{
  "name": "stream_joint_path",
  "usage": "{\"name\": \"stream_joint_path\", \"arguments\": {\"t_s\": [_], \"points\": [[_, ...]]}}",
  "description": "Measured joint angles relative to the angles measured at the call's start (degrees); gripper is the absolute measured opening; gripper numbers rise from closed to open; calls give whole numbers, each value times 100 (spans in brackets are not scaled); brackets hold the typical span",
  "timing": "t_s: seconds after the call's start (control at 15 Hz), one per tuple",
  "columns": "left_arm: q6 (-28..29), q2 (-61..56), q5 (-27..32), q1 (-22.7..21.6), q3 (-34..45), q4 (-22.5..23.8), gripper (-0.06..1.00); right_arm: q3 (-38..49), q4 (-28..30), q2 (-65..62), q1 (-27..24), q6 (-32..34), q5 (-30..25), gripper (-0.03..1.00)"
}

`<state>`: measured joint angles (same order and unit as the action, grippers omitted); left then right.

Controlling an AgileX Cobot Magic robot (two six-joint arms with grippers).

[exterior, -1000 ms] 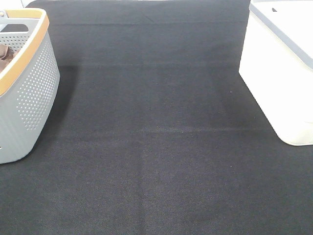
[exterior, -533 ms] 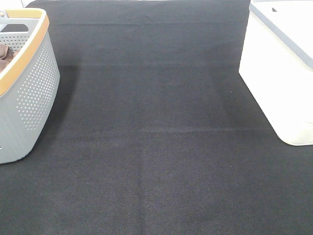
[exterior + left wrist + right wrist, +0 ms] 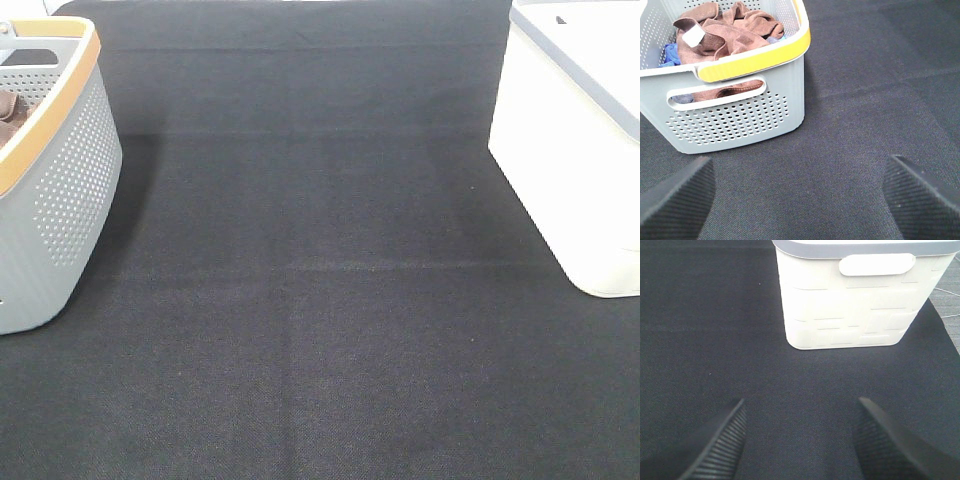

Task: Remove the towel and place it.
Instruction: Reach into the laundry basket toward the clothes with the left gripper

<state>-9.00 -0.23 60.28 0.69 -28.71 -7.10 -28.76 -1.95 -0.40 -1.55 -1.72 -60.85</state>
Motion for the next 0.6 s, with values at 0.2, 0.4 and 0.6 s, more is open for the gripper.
{"name": "stream_joint_path", "arguments": {"t_s": [0.2,0.4,0.6], "points": [[0,0,0,0,0,0,87,0,0,0,0,0,0,59],[0,0,0,0,0,0,87,0,0,0,0,0,0,59],[0,0,0,0,0,0,87,0,0,0,0,0,0,59]]}}
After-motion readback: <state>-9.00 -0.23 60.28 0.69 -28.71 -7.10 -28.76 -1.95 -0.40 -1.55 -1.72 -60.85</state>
